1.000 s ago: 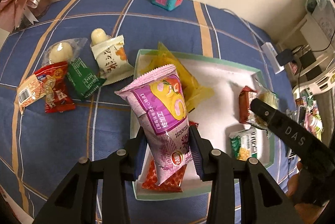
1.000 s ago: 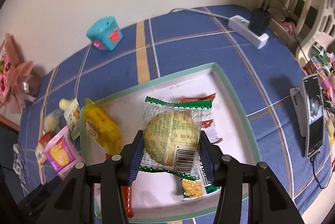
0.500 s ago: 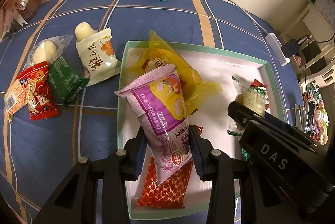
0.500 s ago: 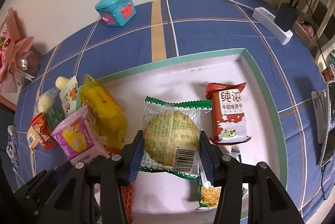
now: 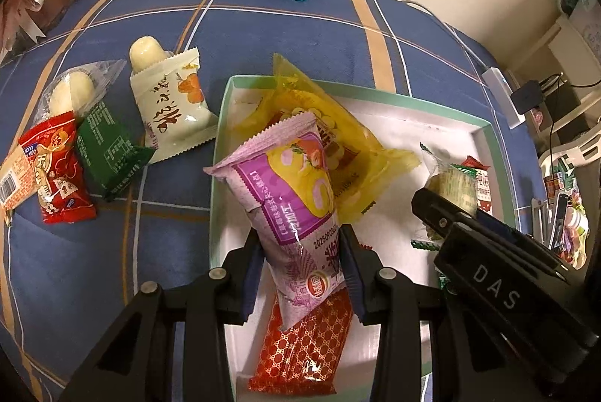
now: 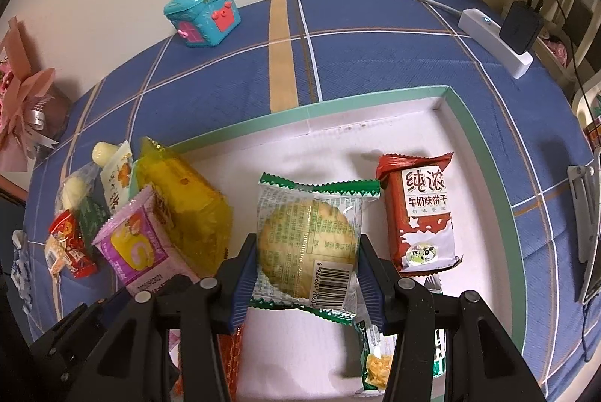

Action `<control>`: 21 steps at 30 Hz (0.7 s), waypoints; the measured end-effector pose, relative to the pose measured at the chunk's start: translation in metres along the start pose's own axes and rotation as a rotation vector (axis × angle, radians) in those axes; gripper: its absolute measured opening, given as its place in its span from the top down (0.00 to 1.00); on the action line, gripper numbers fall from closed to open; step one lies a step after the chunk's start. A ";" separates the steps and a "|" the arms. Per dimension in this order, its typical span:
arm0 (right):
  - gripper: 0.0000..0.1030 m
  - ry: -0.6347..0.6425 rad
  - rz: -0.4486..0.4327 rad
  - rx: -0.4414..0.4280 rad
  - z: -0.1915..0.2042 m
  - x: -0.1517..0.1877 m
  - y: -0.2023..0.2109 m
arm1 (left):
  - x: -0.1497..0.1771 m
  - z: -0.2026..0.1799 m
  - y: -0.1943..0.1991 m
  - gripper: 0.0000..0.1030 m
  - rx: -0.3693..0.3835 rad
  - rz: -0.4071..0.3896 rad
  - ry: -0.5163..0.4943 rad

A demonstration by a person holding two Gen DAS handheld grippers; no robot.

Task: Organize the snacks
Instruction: 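Open right gripper releasing cracker pack while left gripper releases pink cake packet in tray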

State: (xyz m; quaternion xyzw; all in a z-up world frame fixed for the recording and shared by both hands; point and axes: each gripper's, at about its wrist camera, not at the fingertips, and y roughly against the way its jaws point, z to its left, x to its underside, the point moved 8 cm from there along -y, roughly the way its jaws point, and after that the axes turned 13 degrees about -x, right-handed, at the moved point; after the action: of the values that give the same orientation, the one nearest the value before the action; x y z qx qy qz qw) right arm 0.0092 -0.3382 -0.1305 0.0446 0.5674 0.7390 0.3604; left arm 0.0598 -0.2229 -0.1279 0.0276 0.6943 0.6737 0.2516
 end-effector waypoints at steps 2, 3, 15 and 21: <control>0.49 -0.005 0.003 -0.001 -0.001 0.001 -0.001 | 0.000 0.000 0.000 0.60 -0.003 -0.004 -0.005; 0.48 -0.011 0.006 -0.004 -0.002 0.001 -0.002 | 0.000 0.000 0.000 0.60 -0.004 -0.004 -0.006; 0.48 -0.029 0.036 0.006 -0.010 0.004 -0.006 | 0.001 0.003 0.000 0.60 0.015 0.018 0.016; 0.45 -0.011 0.033 0.027 -0.007 0.002 0.001 | 0.001 0.007 0.002 0.55 0.022 0.035 0.031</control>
State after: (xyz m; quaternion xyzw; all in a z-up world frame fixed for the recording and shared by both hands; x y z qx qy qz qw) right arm 0.0038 -0.3434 -0.1325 0.0630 0.5747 0.7368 0.3505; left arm 0.0612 -0.2161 -0.1265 0.0320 0.7051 0.6705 0.2286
